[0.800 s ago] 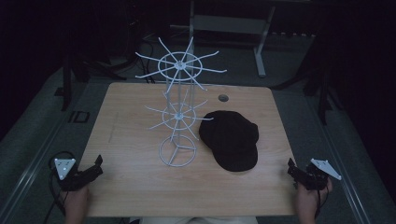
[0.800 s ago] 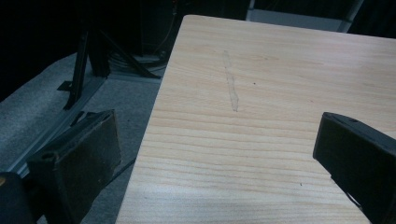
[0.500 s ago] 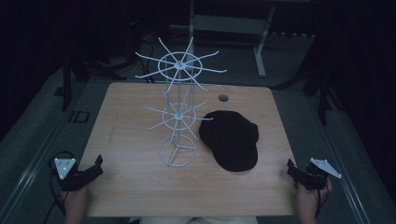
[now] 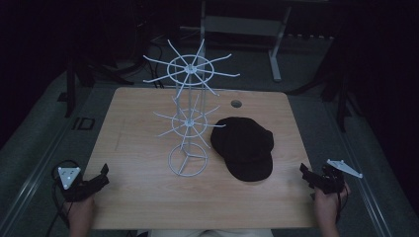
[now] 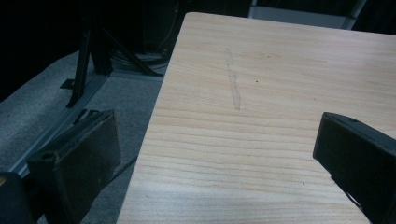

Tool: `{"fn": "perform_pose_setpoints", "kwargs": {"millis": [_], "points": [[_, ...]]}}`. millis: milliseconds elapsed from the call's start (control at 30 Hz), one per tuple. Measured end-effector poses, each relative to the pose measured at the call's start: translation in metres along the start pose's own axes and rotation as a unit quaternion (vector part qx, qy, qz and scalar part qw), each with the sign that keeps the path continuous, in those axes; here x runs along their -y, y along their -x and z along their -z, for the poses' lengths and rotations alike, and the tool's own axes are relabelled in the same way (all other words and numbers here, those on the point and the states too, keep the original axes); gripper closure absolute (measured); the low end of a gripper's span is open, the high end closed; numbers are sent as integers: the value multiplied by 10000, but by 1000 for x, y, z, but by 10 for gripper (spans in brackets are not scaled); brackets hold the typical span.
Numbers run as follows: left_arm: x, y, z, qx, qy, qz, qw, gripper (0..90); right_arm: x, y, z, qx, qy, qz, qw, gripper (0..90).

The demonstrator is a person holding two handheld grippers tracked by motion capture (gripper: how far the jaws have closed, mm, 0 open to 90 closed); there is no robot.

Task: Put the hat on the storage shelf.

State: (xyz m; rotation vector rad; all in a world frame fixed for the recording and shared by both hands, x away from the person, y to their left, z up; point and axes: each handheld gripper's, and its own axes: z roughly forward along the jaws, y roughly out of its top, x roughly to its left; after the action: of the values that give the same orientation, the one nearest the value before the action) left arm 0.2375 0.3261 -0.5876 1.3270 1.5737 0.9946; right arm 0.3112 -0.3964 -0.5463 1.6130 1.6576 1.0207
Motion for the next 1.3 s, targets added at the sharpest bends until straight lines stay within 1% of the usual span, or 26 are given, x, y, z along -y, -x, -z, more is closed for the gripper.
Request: {"fn": "perform_pose_setpoints", "kwargs": {"millis": [33,100,200,233,333,433,467,533,633,667,733,800,867,900,1033,1167,1233,1267,1300], "points": [[0,0,0,1,-3,-4,10000,14,-3,-2,0,-30,-11,43,10000,111],[0,0,0,-15,-16,-6,10000,15,-10,-8,-1,-121,-148,157,9997,111],[0,0,0,1,-31,-4,10000,15,-20,-16,0,-224,-144,273,9993,111],[0,0,0,6,-28,1,10000,15,-24,-19,0,-265,-106,286,9992,112],[0,0,0,2,-8,-11,10000,14,-36,-29,-1,-461,-121,415,9980,128],[0,0,0,2,-27,-8,10000,14,-49,-40,-2,-515,-79,611,9968,128],[0,0,0,9,-28,-1,10000,15,-54,-44,-1,-513,-40,653,9965,128],[0,0,0,7,-30,-2,10000,15,-62,-52,-1,-582,-6,720,9957,120],[0,0,0,9,-28,-8,10000,15,-74,-62,-3,-669,-35,798,9946,119],[0,0,0,9,-20,-4,10000,15,-77,-65,-4,-665,-47,828,9943,119],[0,0,0,13,-24,-1,10000,14,-84,-72,-8,-718,-148,897,9933,123],[0,0,0,20,-23,1,10000,15,-88,-79,-11,-798,-176,959,9920,135],[0,0,0,22,-28,5,10000,14,-92,-86,-15,-927,-194,975,9907,136],[0,0,0,24,-27,1,10000,14,-94,-89,-16,-939,-175,958,9908,138],[0,0,0,26,-26,5,10000,15,-101,-103,-23,-1088,-232,1011,9886,143],[0,-1,0,37,-26,10,10000,15,-109,-118,-33,-1086,-388,1107,9871,134],[0,-1,0,41,-21,7,10000,15,-112,-124,-38,-1149,-454,1152,9856,120],[0,-1,0,46,-21,6,10000,14,-113,-126,-40,-1177,-494,1104,9857,117],[0,-1,0,48,-20,7,10000,14,-115,-128,-42,-1256,-516,1042,9853,116]]}}
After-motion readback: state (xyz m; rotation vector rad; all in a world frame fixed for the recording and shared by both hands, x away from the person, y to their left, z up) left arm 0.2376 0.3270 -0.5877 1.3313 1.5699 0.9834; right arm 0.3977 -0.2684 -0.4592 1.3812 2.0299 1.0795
